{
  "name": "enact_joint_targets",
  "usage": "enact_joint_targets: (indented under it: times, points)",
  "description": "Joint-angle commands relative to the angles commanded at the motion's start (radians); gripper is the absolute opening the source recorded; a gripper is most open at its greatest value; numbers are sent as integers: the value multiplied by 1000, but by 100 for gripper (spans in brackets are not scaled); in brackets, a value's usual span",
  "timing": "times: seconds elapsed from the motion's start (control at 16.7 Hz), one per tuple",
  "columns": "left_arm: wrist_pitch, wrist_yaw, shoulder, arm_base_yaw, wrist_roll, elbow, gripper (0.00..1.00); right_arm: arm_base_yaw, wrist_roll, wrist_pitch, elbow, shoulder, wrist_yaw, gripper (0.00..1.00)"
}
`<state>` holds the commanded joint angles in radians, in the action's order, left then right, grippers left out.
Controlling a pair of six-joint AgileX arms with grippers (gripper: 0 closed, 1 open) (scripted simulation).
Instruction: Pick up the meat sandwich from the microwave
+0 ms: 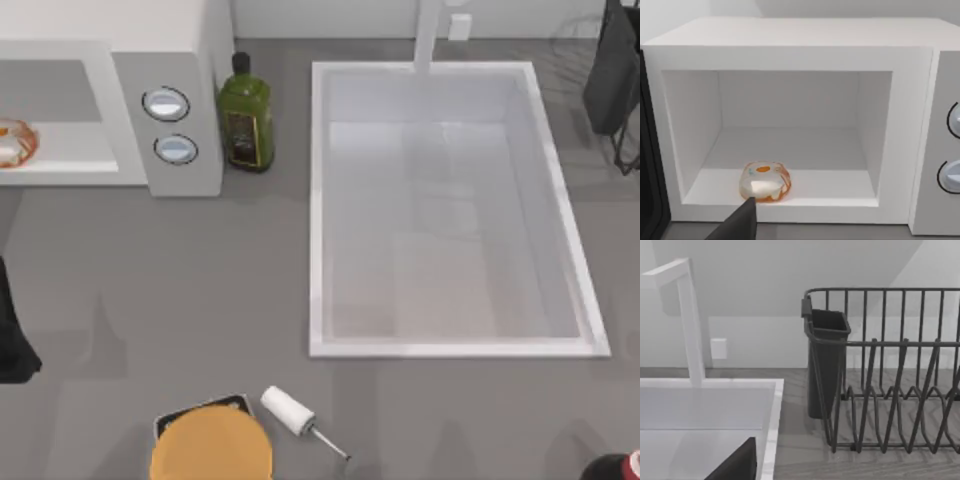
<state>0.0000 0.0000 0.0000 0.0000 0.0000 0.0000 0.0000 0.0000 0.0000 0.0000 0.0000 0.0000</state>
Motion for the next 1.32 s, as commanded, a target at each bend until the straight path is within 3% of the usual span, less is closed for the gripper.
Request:
enact_joint_targets:
  times: [0.24, 0.54, 1.32]
  points:
    - [36, 7, 61, 6, 3, 29, 100, 0, 0, 0, 0, 0, 0, 100]
    - [200, 39, 371, 34, 15, 161, 100, 0, 0, 0, 0, 0, 0, 100]
    - [867, 170, 1809, 148, 67, 697, 100, 0, 0, 0, 0, 0, 0, 100]
